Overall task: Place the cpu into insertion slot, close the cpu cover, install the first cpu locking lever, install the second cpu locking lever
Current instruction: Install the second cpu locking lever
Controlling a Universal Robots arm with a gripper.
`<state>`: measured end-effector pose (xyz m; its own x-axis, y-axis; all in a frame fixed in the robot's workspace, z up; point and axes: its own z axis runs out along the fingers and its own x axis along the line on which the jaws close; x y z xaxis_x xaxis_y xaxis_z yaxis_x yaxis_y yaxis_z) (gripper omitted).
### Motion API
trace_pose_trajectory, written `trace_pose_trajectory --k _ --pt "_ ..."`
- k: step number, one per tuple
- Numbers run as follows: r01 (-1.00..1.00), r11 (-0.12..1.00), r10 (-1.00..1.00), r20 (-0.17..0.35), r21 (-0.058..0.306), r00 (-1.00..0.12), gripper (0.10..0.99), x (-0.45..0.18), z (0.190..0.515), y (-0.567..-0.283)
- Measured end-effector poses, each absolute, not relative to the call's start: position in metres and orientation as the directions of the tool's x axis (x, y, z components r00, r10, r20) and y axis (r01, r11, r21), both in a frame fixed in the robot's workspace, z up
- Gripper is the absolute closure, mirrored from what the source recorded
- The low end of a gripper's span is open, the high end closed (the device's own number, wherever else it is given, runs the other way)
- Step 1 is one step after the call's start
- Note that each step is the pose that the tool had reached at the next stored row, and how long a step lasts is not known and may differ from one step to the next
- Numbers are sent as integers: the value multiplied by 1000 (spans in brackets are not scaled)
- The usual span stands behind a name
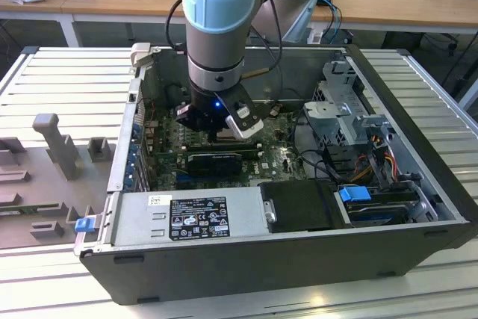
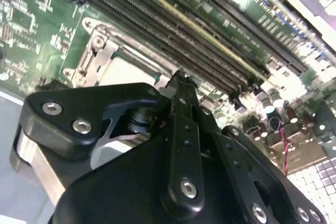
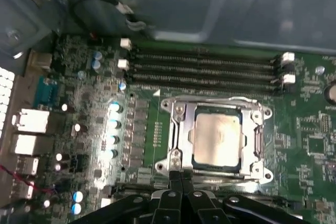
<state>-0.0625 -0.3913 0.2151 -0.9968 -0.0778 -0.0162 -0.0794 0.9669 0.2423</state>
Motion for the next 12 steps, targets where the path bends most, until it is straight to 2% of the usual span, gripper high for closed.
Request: trace_pose_trajectory --k 2,4,12 --pt "-79 958 -77 -19 275 -997 980 -64 215 -395" --pt "-80 953 -77 -20 291 -997 980 -65 215 -398" --pt "-79 948 -77 -19 307 -997 980 -73 212 -410"
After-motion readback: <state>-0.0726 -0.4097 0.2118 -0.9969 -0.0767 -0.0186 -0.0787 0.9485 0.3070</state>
